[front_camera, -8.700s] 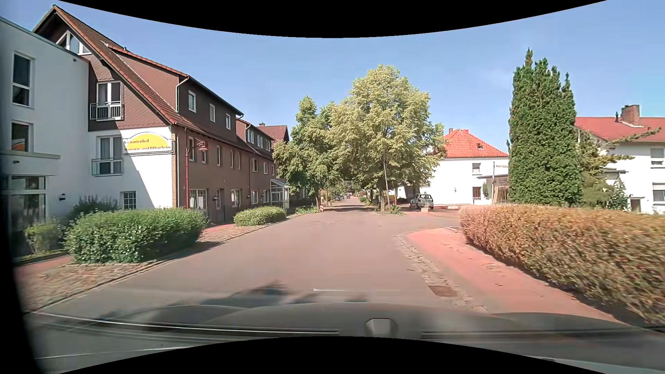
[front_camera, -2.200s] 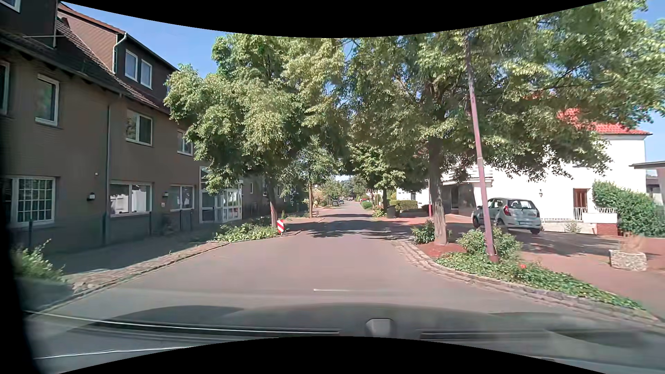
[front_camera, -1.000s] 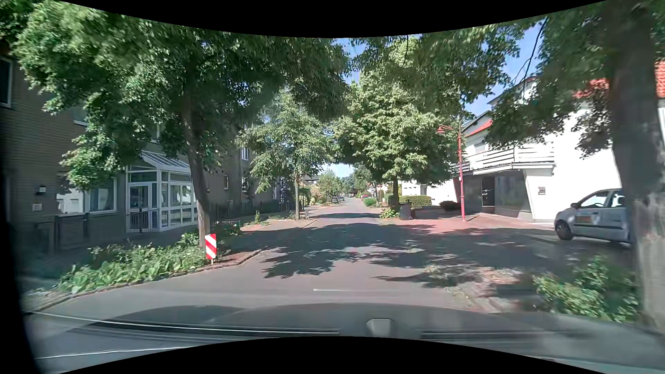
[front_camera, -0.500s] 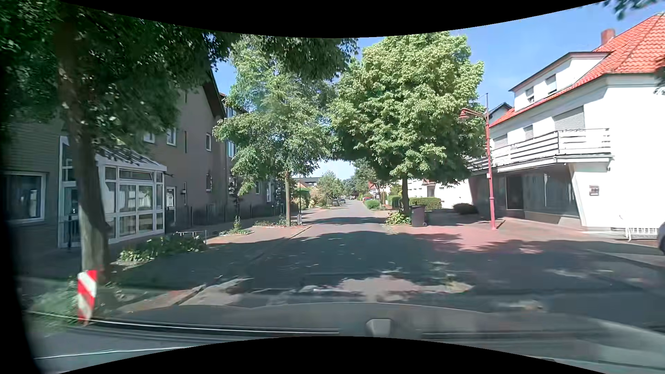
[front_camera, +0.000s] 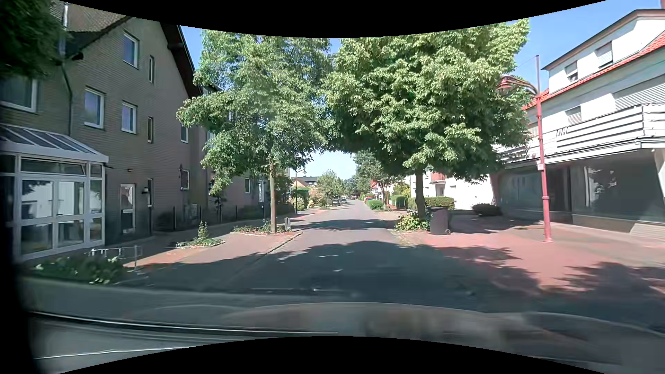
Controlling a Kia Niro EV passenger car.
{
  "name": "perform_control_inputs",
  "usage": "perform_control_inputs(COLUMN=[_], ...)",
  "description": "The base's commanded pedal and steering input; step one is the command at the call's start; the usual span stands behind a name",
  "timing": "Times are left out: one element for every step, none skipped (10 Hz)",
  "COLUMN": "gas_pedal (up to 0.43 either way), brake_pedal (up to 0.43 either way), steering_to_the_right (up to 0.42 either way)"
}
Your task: Follow the waypoints while adhering to traffic rules and regulations
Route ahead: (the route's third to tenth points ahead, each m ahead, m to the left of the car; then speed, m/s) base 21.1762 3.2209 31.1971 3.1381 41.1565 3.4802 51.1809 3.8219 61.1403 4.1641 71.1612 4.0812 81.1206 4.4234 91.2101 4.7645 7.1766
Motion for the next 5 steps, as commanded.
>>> perform_control_inputs(gas_pedal=[0.15,0.118,0.118,0.118,0.118], brake_pedal=[0.006,0.006,0.006,0.006,0.006], steering_to_the_right=[-0.003,-0.003,-0.002,-0.001,0.0])
